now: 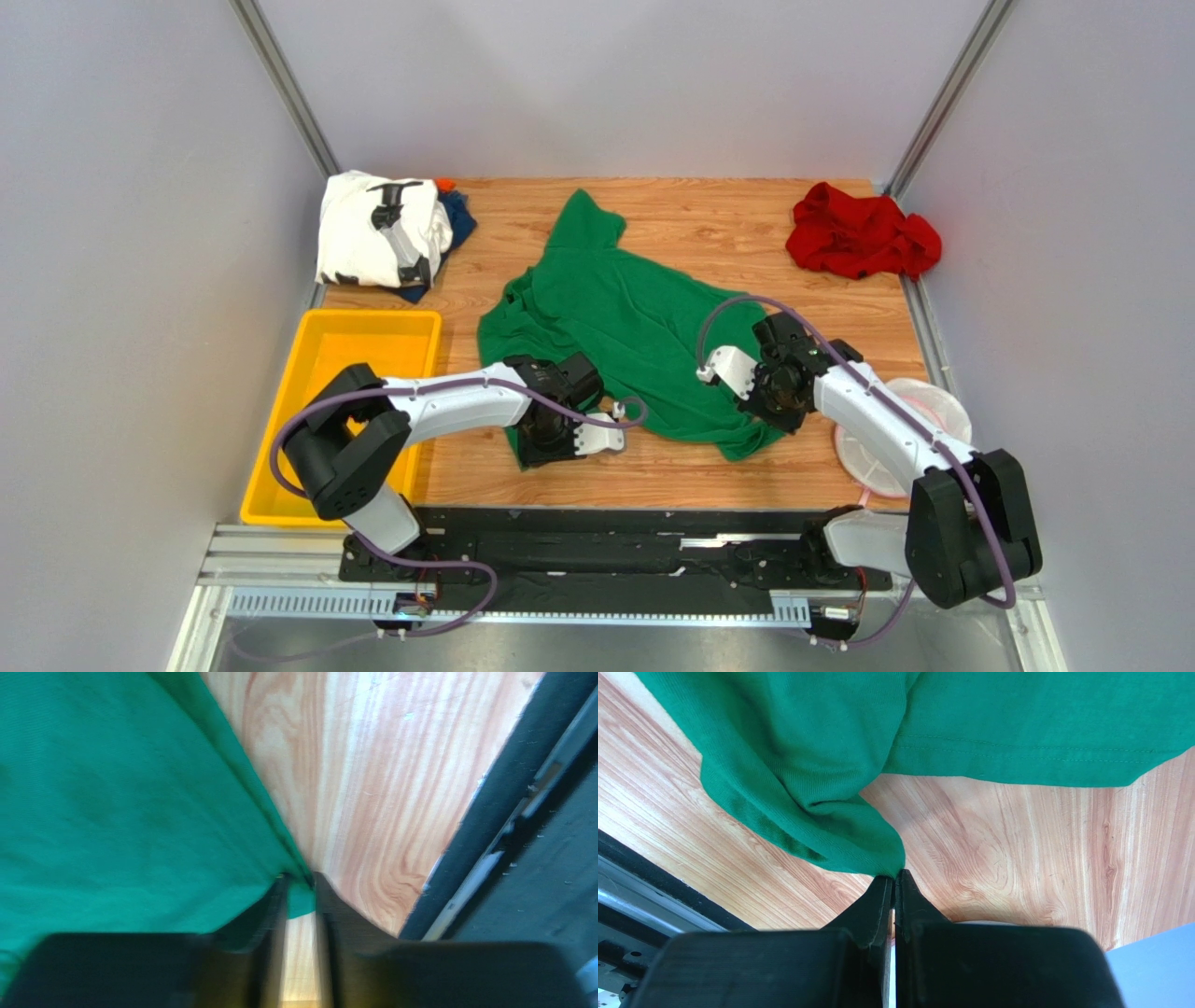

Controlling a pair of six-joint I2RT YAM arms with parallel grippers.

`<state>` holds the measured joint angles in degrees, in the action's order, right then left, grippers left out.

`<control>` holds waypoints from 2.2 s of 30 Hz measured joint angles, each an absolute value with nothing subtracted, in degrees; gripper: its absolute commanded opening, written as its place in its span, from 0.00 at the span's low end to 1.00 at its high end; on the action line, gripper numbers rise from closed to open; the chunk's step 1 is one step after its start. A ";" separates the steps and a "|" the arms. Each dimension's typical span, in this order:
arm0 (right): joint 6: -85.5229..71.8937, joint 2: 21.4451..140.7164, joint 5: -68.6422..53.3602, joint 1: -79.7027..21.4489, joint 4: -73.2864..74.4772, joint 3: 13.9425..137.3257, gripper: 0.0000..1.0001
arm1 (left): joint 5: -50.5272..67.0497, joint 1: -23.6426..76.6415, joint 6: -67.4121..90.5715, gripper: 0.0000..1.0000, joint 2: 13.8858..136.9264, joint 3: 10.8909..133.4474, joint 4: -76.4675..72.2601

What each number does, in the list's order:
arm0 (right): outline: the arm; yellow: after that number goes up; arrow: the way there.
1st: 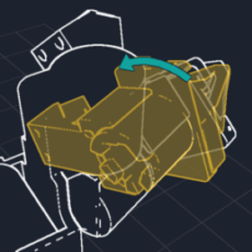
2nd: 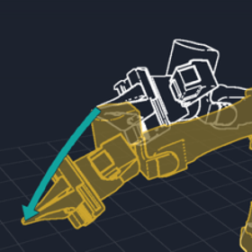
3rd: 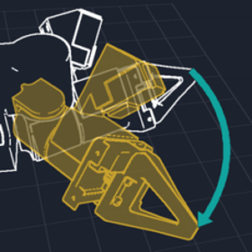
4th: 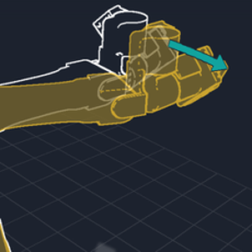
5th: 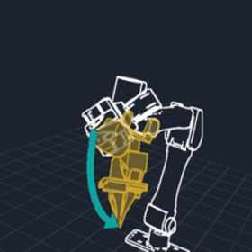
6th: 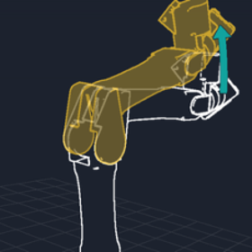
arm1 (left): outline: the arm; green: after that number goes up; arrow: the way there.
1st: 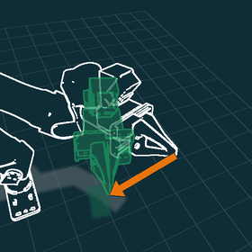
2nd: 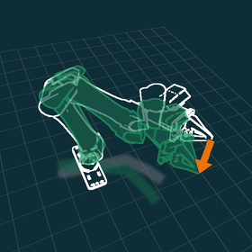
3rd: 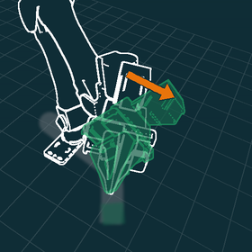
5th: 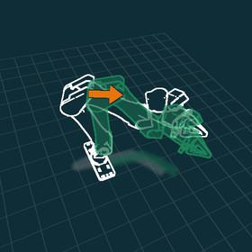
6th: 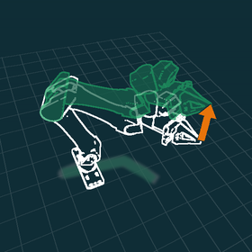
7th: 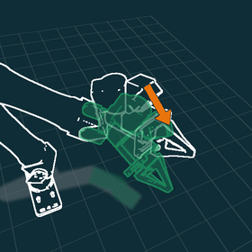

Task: Fold and stack the t-shirts
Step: Flatten out the tshirt

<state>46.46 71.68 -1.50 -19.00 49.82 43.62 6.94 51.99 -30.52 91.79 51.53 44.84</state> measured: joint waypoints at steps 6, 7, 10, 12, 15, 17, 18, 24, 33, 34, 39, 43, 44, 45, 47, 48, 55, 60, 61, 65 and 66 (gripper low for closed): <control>46.48 71.07 -1.37 -19.00 49.78 43.16 0.00 | 5.74 51.99 -30.72 0.00 91.70 51.09 43.77; 46.48 71.05 -1.32 -19.00 49.82 43.07 0.00 | 5.69 52.01 -30.70 0.00 91.59 50.98 43.68; 46.48 71.05 -1.17 -18.98 49.78 42.98 0.00 | 5.67 52.01 -30.50 0.00 91.00 50.41 43.11; 46.50 71.05 -1.04 -18.98 49.74 42.98 0.00 | 5.52 52.01 -30.33 0.00 90.52 50.04 42.72; 46.50 71.02 -0.93 -18.79 49.63 42.98 0.00 | 5.19 52.05 -30.13 0.00 89.62 49.50 42.19; 46.46 70.81 -0.93 -18.52 49.65 43.03 0.00 | 4.54 52.05 -30.04 0.00 88.75 48.93 41.85; 46.35 70.48 -0.93 -18.33 49.76 43.13 0.00 | 3.90 52.03 -30.04 0.00 88.14 48.69 41.85; 44.60 68.12 -0.91 -17.96 51.31 48.01 0.00 | -0.19 48.90 -30.98 0.00 78.22 50.96 43.00; 38.65 65.95 2.42 -17.82 54.15 61.17 0.00 | -4.93 38.57 -32.80 0.00 70.59 68.07 40.21; 38.06 65.95 3.18 -17.80 54.17 62.72 0.00 | -5.61 38.54 -32.95 0.00 70.59 69.08 40.16; 35.16 69.01 8.82 -15.59 54.15 73.17 0.00 | -7.77 35.31 -33.28 0.00 72.23 76.25 40.84; 33.47 74.39 13.06 -13.45 54.11 82.50 0.00 | -8.71 28.67 -32.67 0.00 75.83 86.15 41.23; 33.15 76.12 13.91 -13.15 53.95 85.34 0.00 | -8.93 27.11 -32.23 0.00 77.30 89.25 41.39; 32.77 78.50 14.90 -12.84 53.89 89.14 0.00 | -8.99 25.58 -31.75 0.00 79.05 92.90 41.30; 32.27 82.72 16.34 -12.62 53.56 96.14 0.00 | -9.19 23.24 -30.30 0.00 83.57 101.54 41.58; 31.94 85.23 17.17 -12.53 53.34 100.55 0.00 | -9.34 22.35 -29.74 0.00 85.86 105.75 41.34; 30.41 99.44 20.73 -12.56 50.65 126.23 0.00 | -12.08 21.50 -27.75 0.00 101.58 132.05 41.30; 30.09 100.01 22.96 -12.56 43.33 130.93 0.00 | -15.18 21.56 -27.27 0.00 106.21 140.38 39.94; 29.93 98.35 22.98 -12.56 41.52 128.95 0.00 | -15.38 21.56 -27.00 0.00 105.21 139.00 38.85; 29.26 88.95 22.57 -12.56 37.82 118.58 0.00 | -15.11 21.56 -26.00 0.00 96.75 129.25 37.43; 28.95 86.06 22.33 -12.56 37.30 115.66 0.00 | -14.90 21.56 -25.78 0.00 94.15 126.76 37.23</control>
